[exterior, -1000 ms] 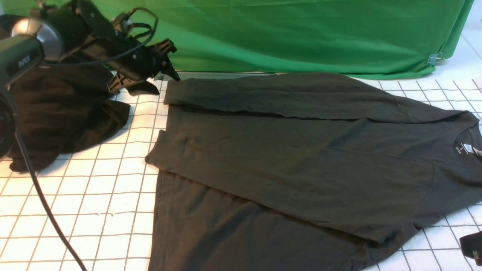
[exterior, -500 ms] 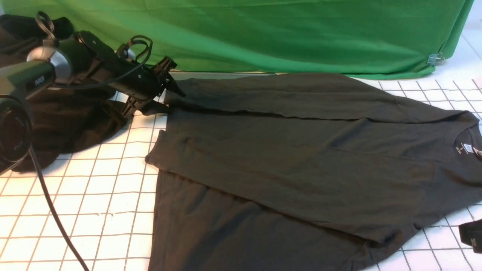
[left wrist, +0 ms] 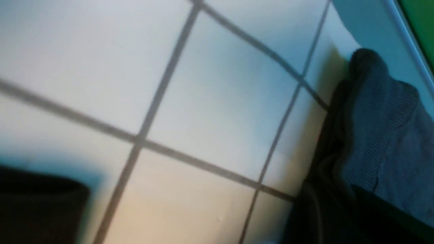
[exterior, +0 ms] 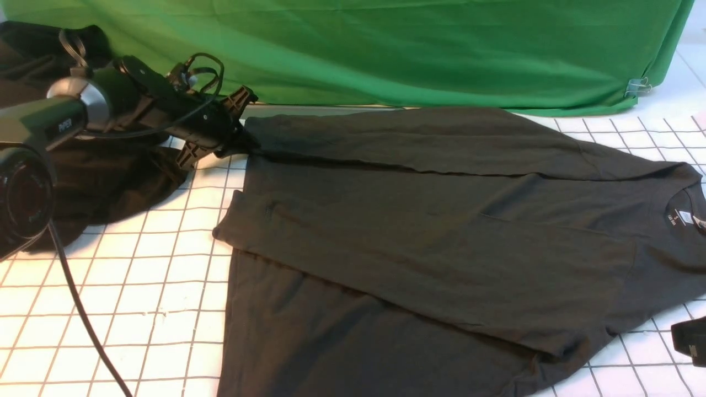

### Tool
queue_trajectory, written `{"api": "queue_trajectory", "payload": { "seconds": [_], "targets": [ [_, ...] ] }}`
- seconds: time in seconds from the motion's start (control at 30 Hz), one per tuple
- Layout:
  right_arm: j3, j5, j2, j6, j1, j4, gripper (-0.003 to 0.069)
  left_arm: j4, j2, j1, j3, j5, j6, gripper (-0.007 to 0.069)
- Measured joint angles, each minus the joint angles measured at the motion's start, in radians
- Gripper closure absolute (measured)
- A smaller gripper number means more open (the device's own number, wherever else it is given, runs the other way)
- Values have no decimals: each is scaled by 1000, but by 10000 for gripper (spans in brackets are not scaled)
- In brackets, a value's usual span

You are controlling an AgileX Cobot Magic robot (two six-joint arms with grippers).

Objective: Fold a long-sleeved shirt over a white checkered tablecloth.
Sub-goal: 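Grab the top left corner of the dark shirt with the left gripper, then fold the left side of the dark shirt inward over its body with the left gripper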

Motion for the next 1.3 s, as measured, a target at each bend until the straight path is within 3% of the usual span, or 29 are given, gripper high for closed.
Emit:
{"api": "queue_trajectory", "payload": {
  "seconds": [0.23, 0.47, 0.6, 0.8, 0.87, 0.93, 1.07, 1.3],
  "targets": [
    [0, -26, 0, 0, 0, 0, 449, -14, -99, 1, 1, 59, 46, 602],
    [0, -28, 0, 0, 0, 0, 449, -23, -266, 1, 0, 232, 79, 602],
    [0, -28, 0, 0, 0, 0, 449, 39, -338, 0, 0, 347, 92, 602],
    [0, -28, 0, 0, 0, 0, 534, 117, -453, -9, 126, 505, 139, 602],
    [-3, -28, 0, 0, 0, 0, 615, 154, -542, -43, 313, 493, 158, 602],
    [-7, -28, 0, 0, 0, 0, 643, 177, -591, -74, 455, 445, 164, 602],
    [-11, -29, 1, 0, 0, 0, 650, 211, -705, -131, 745, 275, 154, 602],
    [-12, -29, 1, 0, 0, 0, 648, 221, -763, -150, 977, 60, 144, 599]
  ]
}}
